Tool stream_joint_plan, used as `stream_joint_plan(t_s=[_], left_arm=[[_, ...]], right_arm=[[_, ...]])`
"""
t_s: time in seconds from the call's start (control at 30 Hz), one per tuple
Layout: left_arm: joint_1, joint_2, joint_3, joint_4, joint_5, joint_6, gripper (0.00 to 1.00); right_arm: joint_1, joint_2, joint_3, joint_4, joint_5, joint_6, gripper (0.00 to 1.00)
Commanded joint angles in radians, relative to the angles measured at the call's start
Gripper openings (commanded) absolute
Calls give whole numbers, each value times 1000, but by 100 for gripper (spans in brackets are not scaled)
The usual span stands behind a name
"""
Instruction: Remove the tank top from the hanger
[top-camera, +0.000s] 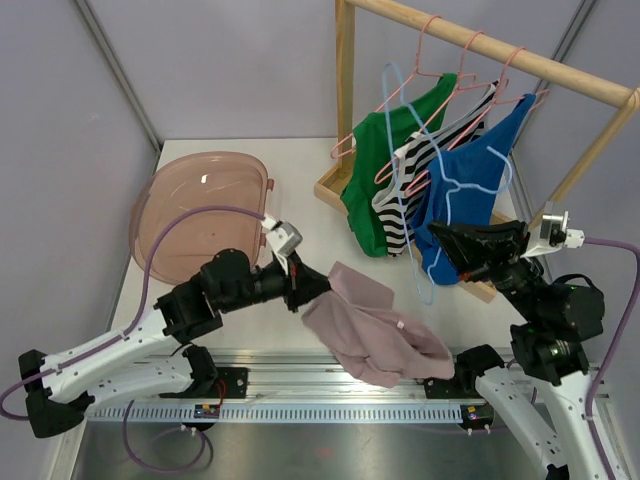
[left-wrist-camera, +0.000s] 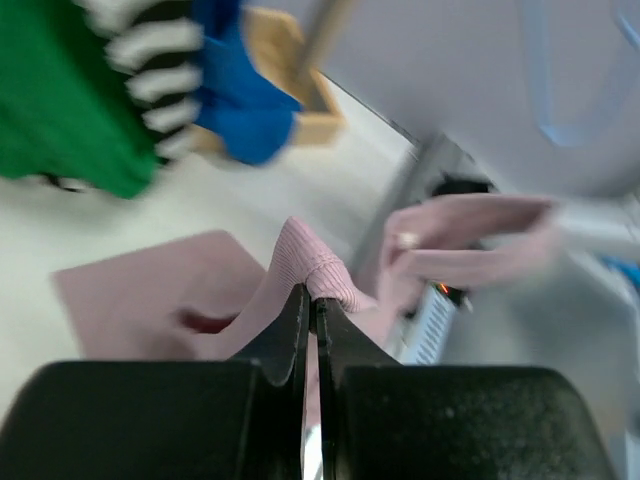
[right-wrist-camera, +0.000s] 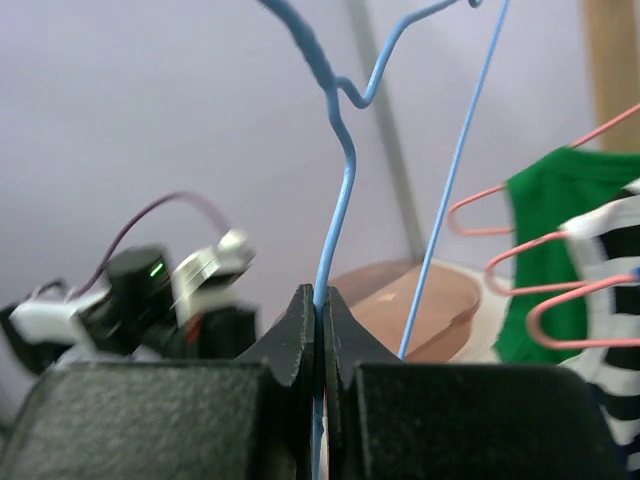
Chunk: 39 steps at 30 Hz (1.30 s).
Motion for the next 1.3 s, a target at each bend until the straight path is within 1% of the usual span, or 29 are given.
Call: stream_joint_plan(t_s=[0.0,0.03,0.07,0.1,0.13,0.17,0.2,0.23,0.27,0.3,0.33,0.4,0.43,0.47,0.5,0.53,0.57,0.6,0.63,0.67,0.7,0.73,0.77,0.8,0.9,1.0,1.07,1.2,1.27], left_arm=[[-112,2,4,28,169,107,0],[-169,3,5,5,35,100,0],[-188,3,5,-15,-47,87,0],[-197,2,4,-60,-110,74,0],[-197,2,7,-86,-232,36,0],[-197,0,8,-109,-291,20,0],[-197,-7,7,-153,-340,5,0],[-196,-10,8,-175,-432,-24,0],[-197,-18,10,-196,-487,-46,0],[-197,-21,11,-250,-538,-69,0],[-197,-26,23,-282,-654,-121,0],[-196,-23,40,-386,-759,-173,0],[-196,-20,51,-426,-846,-230,0],[-194,-14,79,-468,-888,-261,0],[-193,-9,88,-535,-921,-287,1],[-183,-7,97,-554,-948,-307,2],[-179,-4,105,-563,-949,-308,5],[-162,-4,108,-571,-930,-305,18],[-151,-3,111,-571,-913,-289,34],[-140,0,114,-572,-896,-281,45],[-128,3,120,-578,-887,-278,54],[-128,2,123,-583,-877,-270,75],[-130,-3,125,-585,-874,-267,83],[-128,-4,125,-589,-874,-267,99],[-130,-9,122,-585,-864,-243,99],[-128,-9,116,-580,-850,-226,99],[-128,-9,111,-566,-827,-210,99],[-128,-18,99,-514,-736,-151,99],[-128,-32,82,-481,-680,-115,99]], right_arm=[[8,18,-63,475,345,41,0],[6,39,-42,379,394,22,0],[8,52,45,299,444,-34,0],[6,67,98,206,464,-48,0],[8,95,156,-11,493,-51,0],[6,109,270,-133,539,-50,0],[8,122,322,-228,542,-59,0],[6,138,363,-380,542,-70,0],[6,141,423,-434,542,-88,0],[6,141,443,-482,573,-96,0],[6,138,463,-572,585,-96,0],[6,147,538,-675,640,-94,0],[8,171,569,-786,662,-88,0],[6,185,631,-841,701,-78,0],[6,199,656,-888,711,-71,0],[6,220,678,-953,719,-70,0],[6,227,708,-976,725,-62,0],[8,242,724,-996,728,-58,0],[6,253,738,-1036,737,-51,0],[6,264,768,-1056,751,-42,0],[6,276,782,-1071,761,-39,0],[6,296,791,-1099,775,-36,0],[6,306,810,-1110,806,-33,0],[6,316,814,-1116,817,-28,0],[8,323,815,-1111,838,-8,0],[6,328,802,-1059,870,-45,0],[8,369,827,-1042,892,-96,0],[8,515,914,-1038,869,-177,0],[6,566,959,-1035,902,-193,0]])
